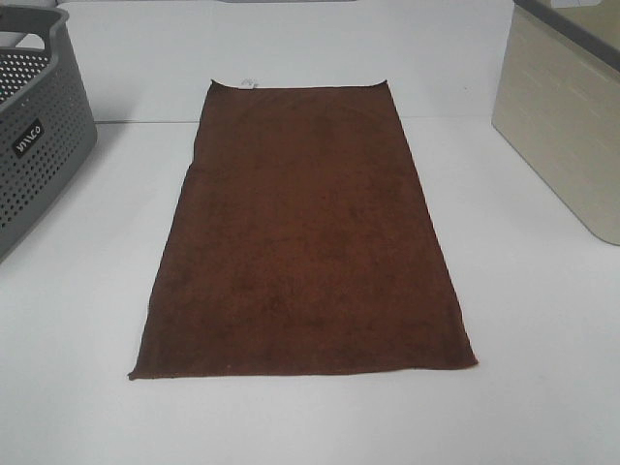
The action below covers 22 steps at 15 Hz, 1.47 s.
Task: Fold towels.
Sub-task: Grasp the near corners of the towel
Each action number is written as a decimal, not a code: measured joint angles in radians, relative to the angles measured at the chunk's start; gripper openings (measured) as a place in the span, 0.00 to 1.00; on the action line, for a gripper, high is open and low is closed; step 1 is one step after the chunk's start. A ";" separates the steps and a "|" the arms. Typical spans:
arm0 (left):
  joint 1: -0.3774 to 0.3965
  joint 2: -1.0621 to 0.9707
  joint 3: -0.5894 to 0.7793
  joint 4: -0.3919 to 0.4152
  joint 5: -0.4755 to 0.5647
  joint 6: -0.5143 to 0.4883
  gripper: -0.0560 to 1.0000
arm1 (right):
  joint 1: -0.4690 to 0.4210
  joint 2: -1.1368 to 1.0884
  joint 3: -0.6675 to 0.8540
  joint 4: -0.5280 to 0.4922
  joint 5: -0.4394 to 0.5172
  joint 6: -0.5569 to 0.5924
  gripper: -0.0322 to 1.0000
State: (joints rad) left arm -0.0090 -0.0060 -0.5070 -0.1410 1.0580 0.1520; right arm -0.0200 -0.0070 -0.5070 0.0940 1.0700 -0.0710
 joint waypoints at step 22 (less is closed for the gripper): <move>0.000 0.800 -0.004 -0.455 -0.342 -0.038 0.69 | 0.000 0.829 -0.029 0.334 -0.161 -0.076 0.79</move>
State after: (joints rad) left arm -0.0090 0.7940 -0.5110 -0.5960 0.7160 0.1140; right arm -0.0200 0.8220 -0.5360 0.4280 0.9090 -0.1470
